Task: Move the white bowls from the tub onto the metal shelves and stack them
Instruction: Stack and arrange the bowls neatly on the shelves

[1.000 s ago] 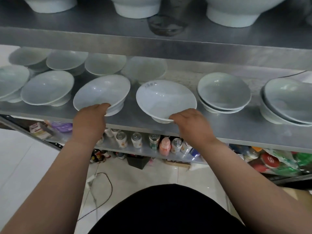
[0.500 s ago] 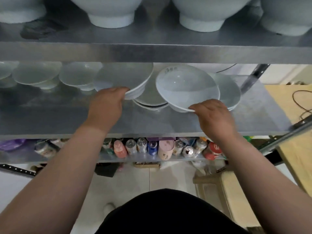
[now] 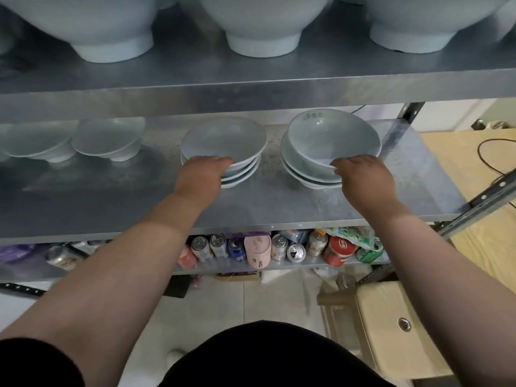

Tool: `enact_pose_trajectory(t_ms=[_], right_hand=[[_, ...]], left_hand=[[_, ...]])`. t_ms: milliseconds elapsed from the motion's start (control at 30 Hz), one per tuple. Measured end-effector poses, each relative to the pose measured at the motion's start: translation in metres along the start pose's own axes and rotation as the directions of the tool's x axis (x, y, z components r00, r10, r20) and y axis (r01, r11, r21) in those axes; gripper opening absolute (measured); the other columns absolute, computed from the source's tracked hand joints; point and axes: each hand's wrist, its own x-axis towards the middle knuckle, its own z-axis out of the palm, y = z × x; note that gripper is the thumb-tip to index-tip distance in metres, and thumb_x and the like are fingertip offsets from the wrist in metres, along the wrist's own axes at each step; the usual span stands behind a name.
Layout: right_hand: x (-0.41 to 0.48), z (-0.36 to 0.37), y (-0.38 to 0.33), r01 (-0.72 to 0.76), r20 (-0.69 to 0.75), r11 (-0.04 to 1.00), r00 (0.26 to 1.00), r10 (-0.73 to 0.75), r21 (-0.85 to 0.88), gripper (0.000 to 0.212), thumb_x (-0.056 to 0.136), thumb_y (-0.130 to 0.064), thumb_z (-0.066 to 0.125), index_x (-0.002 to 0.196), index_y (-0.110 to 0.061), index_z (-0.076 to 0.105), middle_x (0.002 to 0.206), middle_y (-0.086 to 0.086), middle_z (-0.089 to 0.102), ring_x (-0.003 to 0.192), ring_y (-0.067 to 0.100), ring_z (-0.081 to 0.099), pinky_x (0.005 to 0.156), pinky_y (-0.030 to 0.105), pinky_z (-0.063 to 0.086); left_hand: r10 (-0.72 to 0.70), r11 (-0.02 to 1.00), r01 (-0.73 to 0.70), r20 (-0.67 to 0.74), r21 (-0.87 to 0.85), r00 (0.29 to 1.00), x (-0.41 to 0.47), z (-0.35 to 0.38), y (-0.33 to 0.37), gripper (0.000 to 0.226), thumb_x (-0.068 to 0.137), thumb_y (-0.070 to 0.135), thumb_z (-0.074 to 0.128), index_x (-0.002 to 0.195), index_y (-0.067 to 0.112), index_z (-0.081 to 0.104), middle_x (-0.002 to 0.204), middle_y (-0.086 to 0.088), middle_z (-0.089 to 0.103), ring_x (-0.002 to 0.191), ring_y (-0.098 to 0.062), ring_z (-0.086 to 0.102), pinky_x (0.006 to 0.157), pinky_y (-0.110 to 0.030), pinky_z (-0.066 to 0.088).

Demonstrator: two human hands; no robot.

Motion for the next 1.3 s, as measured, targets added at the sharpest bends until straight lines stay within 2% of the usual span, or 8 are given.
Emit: enact_pose_trajectory(t_ms=[333,433,600,733,867,1067,1167,1300], right_hand=[[0.014,0.017,0.007,0.013,0.247,1.000,0.969,-0.017,0.018,0.036,0.065,0.012,0.056,0.088,-0.011,0.069,0.074,0.011,0.067,0.075,0.036,0.060,0.072,0.035,0.043],[0.024,0.015,0.010,0.034,0.388,0.996,0.919,-0.065,0.086,0.035,0.074,0.008,0.053,0.094,-0.014,0.070,0.083,0.010,0.070,0.085,0.036,0.062,0.085,0.037,0.041],[0.026,0.001,0.008,-0.044,0.516,0.968,0.851,-0.093,0.247,0.033,0.085,-0.030,0.049,0.107,-0.015,0.069,0.094,0.008,0.071,0.092,0.032,0.062,0.086,0.040,0.048],[0.022,0.005,-0.002,-0.079,0.424,0.980,0.905,-0.006,0.182,0.048,0.090,-0.055,0.038,0.097,-0.020,0.070,0.086,0.005,0.072,0.083,0.031,0.064,0.076,0.038,0.051],[0.026,0.006,-0.037,-0.124,0.283,0.959,0.958,0.048,0.256,0.028,0.093,-0.022,0.059,0.113,-0.007,0.069,0.108,0.015,0.070,0.101,0.035,0.062,0.090,0.039,0.048],[0.039,0.011,-0.162,-0.045,0.112,0.832,0.994,-0.021,0.553,0.039,0.087,-0.019,0.058,0.125,-0.013,0.064,0.123,0.005,0.065,0.114,0.019,0.058,0.100,0.019,0.039],[0.064,0.013,-0.231,-0.085,0.147,0.760,0.989,-0.014,0.644,0.036,0.089,-0.015,0.062,0.125,-0.016,0.063,0.124,0.001,0.064,0.114,0.013,0.057,0.093,0.004,0.033],[0.103,0.028,-0.320,-0.003,0.107,0.762,0.990,-0.087,0.648,0.035,0.087,-0.010,0.059,0.122,-0.011,0.064,0.121,0.005,0.066,0.111,0.015,0.057,0.097,0.017,0.038]], left_hand=[[0.001,0.996,-0.014,0.150,0.084,0.989,0.003,-0.001,-0.005,0.042,0.087,0.002,0.049,0.122,0.022,0.060,0.093,-0.006,0.066,0.077,-0.028,0.058,0.064,-0.031,0.032],[0.019,0.999,-0.025,0.186,0.028,0.982,0.003,-0.003,-0.008,0.034,0.092,0.010,0.045,0.123,0.020,0.057,0.098,-0.006,0.065,0.080,-0.028,0.057,0.067,-0.032,0.032],[0.036,0.999,-0.027,0.234,-0.042,0.972,0.005,-0.001,-0.011,0.027,0.100,0.033,0.040,0.117,0.021,0.056,0.099,-0.001,0.064,0.077,-0.020,0.053,0.069,-0.033,0.035],[0.029,0.999,-0.024,0.255,-0.023,0.967,0.007,0.004,-0.016,0.026,0.102,0.034,0.038,0.116,0.021,0.056,0.100,-0.001,0.064,0.082,-0.024,0.059,0.071,-0.037,0.045],[0.033,0.984,0.012,0.249,-0.179,0.968,0.001,0.003,-0.028,0.027,0.099,0.035,0.046,0.120,0.024,0.058,0.105,0.003,0.066,0.088,-0.018,0.061,0.074,-0.033,0.048],[-0.214,0.671,0.135,-0.016,-0.729,0.977,-0.038,-0.004,-0.071,0.032,0.094,0.023,0.057,0.127,0.023,0.060,0.124,0.014,0.064,0.119,0.001,0.056,0.102,-0.021,0.042],[-0.311,0.573,0.204,0.020,-0.794,0.950,-0.057,-0.006,-0.118,0.035,0.090,0.025,0.056,0.124,0.024,0.060,0.123,0.014,0.064,0.117,0.003,0.056,0.103,-0.020,0.042],[-0.358,0.546,0.261,0.060,-0.796,0.932,-0.089,-0.011,-0.204,0.032,0.091,0.020,0.059,0.123,0.019,0.061,0.121,0.009,0.065,0.113,0.001,0.059,0.098,-0.016,0.043]])
